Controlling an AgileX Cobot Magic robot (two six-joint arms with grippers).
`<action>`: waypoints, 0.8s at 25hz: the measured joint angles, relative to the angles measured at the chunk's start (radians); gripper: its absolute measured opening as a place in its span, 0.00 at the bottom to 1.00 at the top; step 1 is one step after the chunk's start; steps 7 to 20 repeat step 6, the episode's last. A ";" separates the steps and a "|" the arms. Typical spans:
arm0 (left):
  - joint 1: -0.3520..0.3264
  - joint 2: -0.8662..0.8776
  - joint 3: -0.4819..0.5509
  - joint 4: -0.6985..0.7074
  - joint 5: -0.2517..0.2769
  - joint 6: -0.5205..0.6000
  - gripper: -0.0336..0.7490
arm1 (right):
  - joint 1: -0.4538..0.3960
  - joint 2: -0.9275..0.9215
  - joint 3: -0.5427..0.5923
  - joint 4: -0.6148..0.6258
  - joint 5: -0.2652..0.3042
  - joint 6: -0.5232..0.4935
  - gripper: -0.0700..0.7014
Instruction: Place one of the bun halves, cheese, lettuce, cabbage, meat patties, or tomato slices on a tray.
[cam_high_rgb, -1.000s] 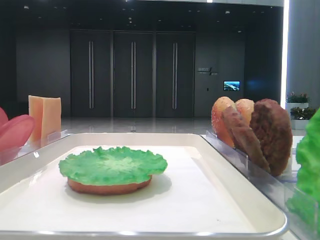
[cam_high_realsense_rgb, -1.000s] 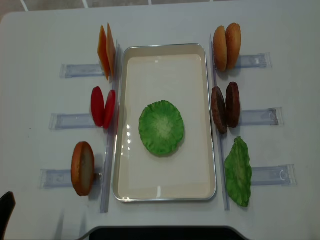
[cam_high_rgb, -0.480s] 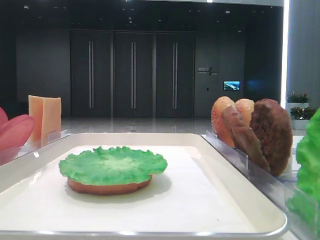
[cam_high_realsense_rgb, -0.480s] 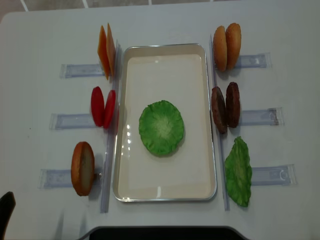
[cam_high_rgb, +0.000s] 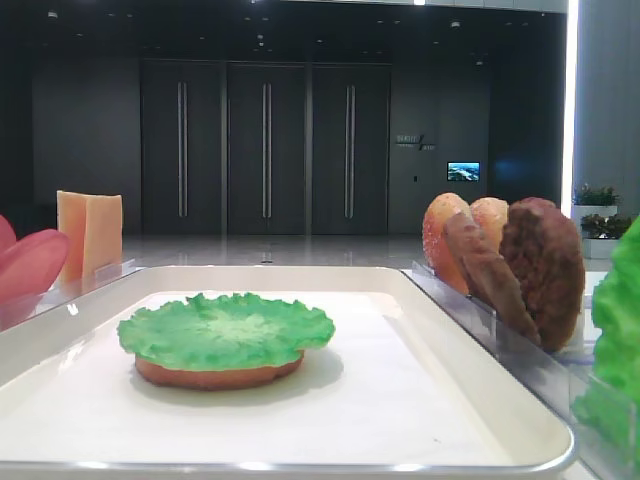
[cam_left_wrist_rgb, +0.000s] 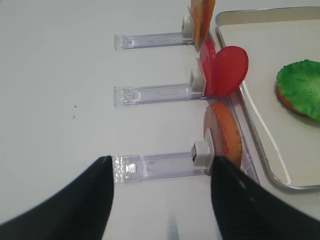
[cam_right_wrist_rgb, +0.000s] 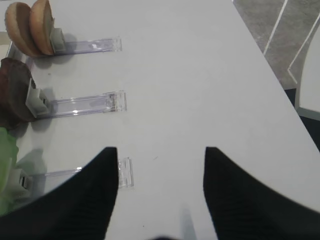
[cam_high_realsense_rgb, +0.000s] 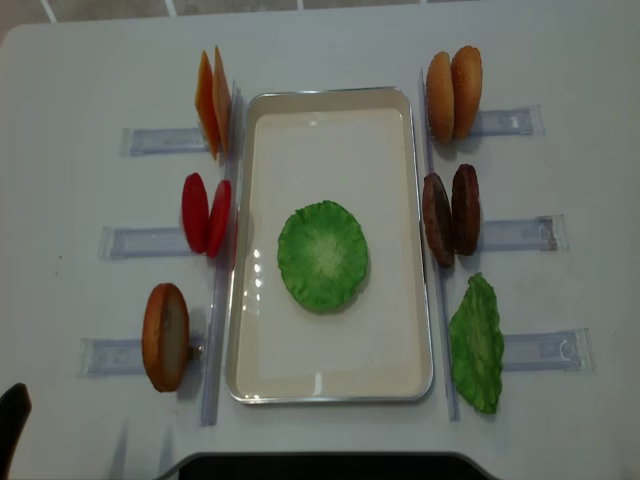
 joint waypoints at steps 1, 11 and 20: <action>0.000 0.000 0.000 0.000 0.000 0.000 0.64 | 0.000 0.000 0.000 0.000 0.000 0.000 0.57; 0.000 0.000 0.000 0.000 0.000 0.000 0.64 | 0.000 0.000 0.000 0.000 0.000 0.001 0.57; 0.000 0.000 0.000 0.000 0.000 0.000 0.64 | 0.000 0.000 0.000 0.000 0.000 0.001 0.57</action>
